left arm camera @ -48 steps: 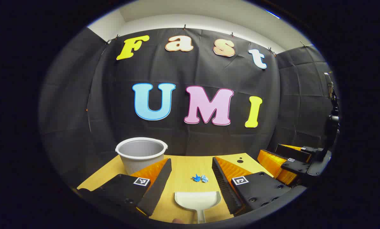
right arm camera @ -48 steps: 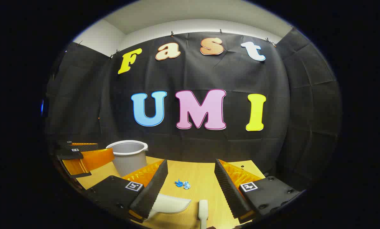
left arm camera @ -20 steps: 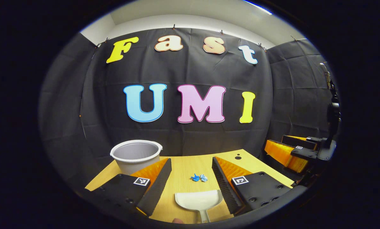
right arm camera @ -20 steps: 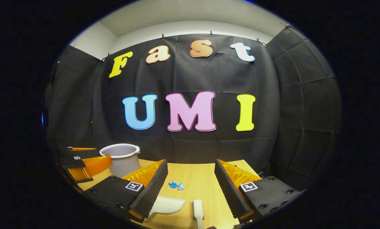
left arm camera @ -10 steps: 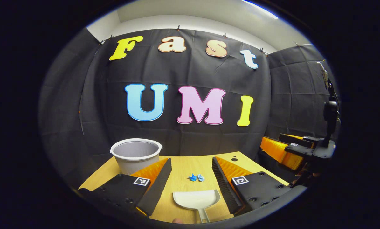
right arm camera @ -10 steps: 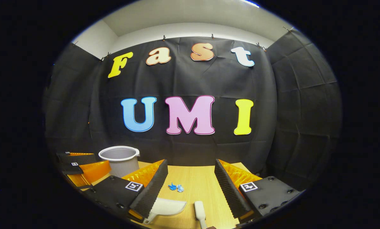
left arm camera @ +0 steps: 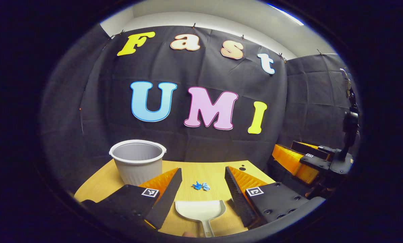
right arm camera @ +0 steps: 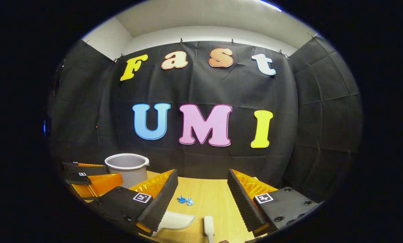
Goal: Pick up the small broom and dustpan from the desktop, sweep the trash into the dustpan with the broom, and then empty the trash into the garbage bin.
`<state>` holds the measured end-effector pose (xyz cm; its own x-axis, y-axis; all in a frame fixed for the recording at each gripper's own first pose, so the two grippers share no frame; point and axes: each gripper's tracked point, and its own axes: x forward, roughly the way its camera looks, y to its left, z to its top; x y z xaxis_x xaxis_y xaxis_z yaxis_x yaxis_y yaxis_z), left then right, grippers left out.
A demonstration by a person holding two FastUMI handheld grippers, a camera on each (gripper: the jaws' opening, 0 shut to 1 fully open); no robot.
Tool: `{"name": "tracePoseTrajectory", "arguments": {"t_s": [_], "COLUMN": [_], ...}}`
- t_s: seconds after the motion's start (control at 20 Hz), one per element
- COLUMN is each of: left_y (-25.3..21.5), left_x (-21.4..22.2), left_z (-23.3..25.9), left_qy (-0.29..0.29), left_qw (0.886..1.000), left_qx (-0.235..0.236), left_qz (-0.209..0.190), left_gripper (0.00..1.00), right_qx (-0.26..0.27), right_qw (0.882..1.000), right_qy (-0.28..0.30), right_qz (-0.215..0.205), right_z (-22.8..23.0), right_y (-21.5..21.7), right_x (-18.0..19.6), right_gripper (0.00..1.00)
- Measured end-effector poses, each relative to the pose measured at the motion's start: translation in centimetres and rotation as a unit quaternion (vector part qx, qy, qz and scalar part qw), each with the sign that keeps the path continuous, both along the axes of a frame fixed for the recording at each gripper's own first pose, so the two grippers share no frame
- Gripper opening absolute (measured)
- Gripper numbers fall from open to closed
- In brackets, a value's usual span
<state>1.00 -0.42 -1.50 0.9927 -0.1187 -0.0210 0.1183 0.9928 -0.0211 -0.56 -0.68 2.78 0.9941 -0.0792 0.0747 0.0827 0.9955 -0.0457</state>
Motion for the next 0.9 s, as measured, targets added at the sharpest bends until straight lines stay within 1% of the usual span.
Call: {"name": "tracePoseTrajectory", "arguments": {"t_s": [0.1, 0.3, 0.4, 0.5, 0.6, 0.65, 0.8, 0.9], "left_y": [-0.6, -1.5, -1.7, -1.5, -1.4, -1.1, -1.9, -2.3], "left_x": [0.9, 2.6, 3.2, 3.5, 3.1, 2.8, 2.4, 2.2], "left_z": [-1.0, -5.1, -7.5, -10.6, -14.4, -16.0, -20.3, -23.0], "left_qy": [0.016, 0.074, 0.111, 0.164, 0.238, 0.27, 0.349, 0.39], "left_qw": [1.0, 0.997, 0.994, 0.986, 0.971, 0.962, 0.936, 0.918], "left_qx": [0.001, -0.003, 0.001, 0.019, 0.026, 0.021, -0.021, -0.034], "left_qz": [-0.005, -0.004, 0.007, 0.02, 0.027, 0.033, 0.046, 0.057], "left_gripper": [0.76, 0.76, 0.76, 0.77, 0.77, 0.79, 0.79, 0.79], "right_qx": [0.002, -0.003, -0.001, 0.003, 0.007, 0.011, 0.026, 0.034], "right_qw": [1.0, 1.0, 1.0, 1.0, 1.0, 0.999, 0.998, 0.997], "right_qy": [0.0, 0.003, 0.007, 0.013, 0.02, 0.025, 0.045, 0.059], "right_qz": [0.001, 0.006, 0.009, 0.013, 0.017, 0.019, 0.028, 0.037], "right_z": [-0.1, -0.6, -1.1, -1.8, -2.7, -3.2, -5.1, -6.3], "right_y": [-0.5, -1.9, -2.7, -3.5, -4.5, -4.9, -6.1, -6.7], "right_x": [0.3, 1.1, 1.7, 2.2, 3.0, 3.3, 4.4, 5.1], "right_gripper": [0.95, 0.95, 0.95, 0.95, 0.95, 0.95, 0.95, 0.95]}}
